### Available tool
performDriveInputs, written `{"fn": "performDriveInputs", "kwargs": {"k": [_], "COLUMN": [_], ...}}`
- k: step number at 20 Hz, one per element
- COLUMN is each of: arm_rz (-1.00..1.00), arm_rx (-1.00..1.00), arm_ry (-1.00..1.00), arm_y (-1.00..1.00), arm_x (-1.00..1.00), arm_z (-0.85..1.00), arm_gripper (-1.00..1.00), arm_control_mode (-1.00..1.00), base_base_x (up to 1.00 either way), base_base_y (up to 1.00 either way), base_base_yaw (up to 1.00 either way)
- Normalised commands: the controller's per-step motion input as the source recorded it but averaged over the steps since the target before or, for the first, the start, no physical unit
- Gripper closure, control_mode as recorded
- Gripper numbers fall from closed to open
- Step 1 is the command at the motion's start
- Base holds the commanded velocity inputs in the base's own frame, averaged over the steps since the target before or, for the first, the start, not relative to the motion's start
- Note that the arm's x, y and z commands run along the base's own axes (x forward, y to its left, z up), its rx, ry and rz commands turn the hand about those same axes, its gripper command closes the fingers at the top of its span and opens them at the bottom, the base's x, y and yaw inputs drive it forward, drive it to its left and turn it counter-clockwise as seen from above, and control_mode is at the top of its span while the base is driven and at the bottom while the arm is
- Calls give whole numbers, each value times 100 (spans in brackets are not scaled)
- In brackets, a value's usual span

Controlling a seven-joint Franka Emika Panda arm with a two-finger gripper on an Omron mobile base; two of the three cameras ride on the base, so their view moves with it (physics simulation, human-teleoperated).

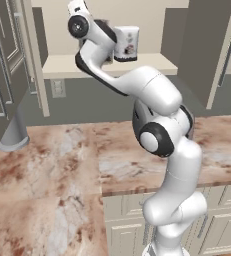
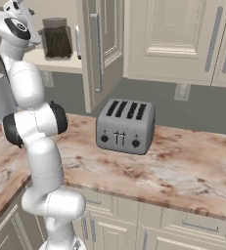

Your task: Pick the jar and candle from the dining table and place them in the open cabinet. Close the cabinet after placing the objects.

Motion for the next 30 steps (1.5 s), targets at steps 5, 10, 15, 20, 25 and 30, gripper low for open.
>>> {"fn": "performDriveInputs", "kwargs": {"k": [5,10,15,20,25,30], "arm_rz": [0,0,0,0,0,-1], "arm_rx": [0,0,0,-6,-5,0], "arm_ry": [-1,0,0,0,-4,-2], "arm_y": [35,-7,-25,-28,-45,-38], "arm_x": [-17,-35,-46,-66,-69,-60], "arm_z": [0,-10,-25,-55,-33,0], "arm_gripper": [-100,-100,-100,-100,-100,-100], "arm_control_mode": [-100,-100,-100,-100,-100,-100], "base_base_x": [0,0,0,0,0,0], "base_base_y": [0,0,0,0,0,0], "base_base_yaw": [0,0,0,0,0,0]}}
